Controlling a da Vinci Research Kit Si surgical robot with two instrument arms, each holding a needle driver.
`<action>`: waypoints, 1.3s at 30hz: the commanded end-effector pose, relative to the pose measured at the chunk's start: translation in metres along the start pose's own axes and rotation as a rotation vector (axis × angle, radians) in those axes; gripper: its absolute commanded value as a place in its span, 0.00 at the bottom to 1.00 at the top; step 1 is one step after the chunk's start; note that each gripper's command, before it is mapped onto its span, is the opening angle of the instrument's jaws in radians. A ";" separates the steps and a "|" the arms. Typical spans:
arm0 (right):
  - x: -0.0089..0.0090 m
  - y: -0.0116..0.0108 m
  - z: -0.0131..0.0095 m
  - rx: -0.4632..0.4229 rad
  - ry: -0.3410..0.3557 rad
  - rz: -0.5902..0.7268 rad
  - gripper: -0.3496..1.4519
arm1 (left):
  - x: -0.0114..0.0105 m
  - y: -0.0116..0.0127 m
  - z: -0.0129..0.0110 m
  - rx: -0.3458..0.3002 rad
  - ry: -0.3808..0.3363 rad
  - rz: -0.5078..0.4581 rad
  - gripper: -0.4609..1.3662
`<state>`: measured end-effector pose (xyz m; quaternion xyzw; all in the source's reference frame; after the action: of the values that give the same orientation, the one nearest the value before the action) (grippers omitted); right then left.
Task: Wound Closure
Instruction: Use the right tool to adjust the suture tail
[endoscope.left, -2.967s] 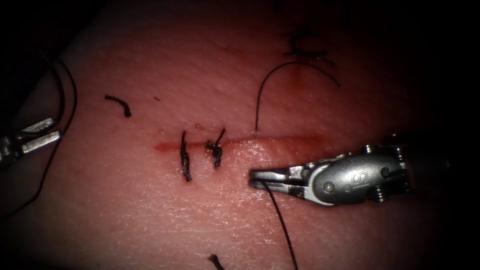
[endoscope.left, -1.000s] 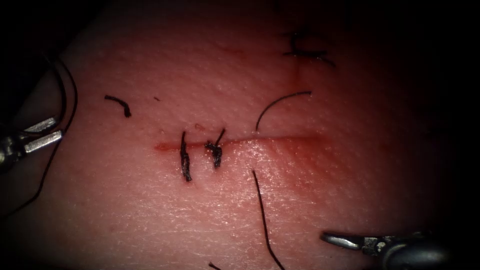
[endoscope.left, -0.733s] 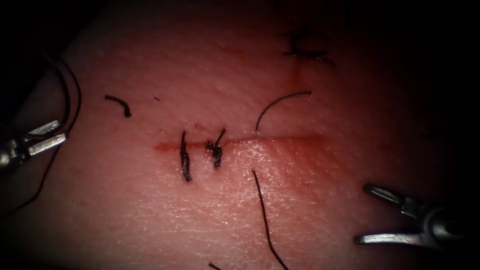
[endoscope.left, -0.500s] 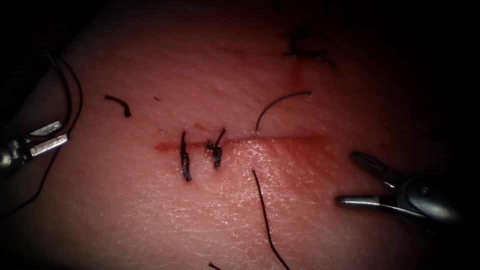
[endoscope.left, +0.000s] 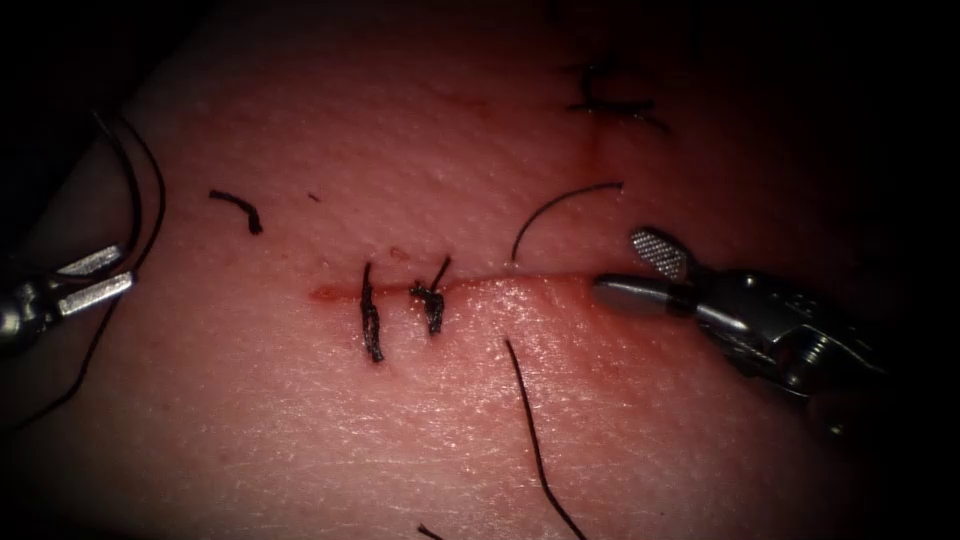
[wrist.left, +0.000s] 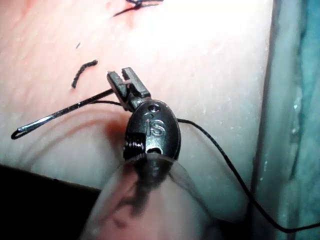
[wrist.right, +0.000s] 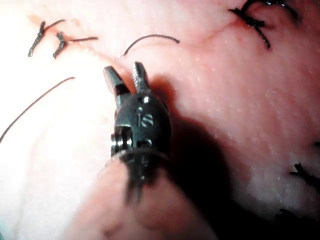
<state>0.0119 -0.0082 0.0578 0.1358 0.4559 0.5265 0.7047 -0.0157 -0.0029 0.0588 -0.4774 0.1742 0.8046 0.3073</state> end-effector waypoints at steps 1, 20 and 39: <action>0.0000 -0.0002 0.0002 0.002 0.003 -0.022 0.00 | 0.0000 0.0001 0.0000 -0.003 -0.001 0.001 0.06; -0.0087 0.0009 0.0050 -0.006 -0.123 -0.156 0.00 | -0.0001 -0.0003 -0.0002 -0.009 -0.002 -0.006 0.06; -0.0061 0.0003 0.0030 -0.014 -0.052 -0.102 0.00 | 0.0001 -0.0004 0.0002 -0.007 -0.003 -0.008 0.06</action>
<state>0.0138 -0.0122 0.0625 0.1210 0.4401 0.4885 0.7437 -0.0156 -0.0024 0.0587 -0.4767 0.1711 0.8042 0.3109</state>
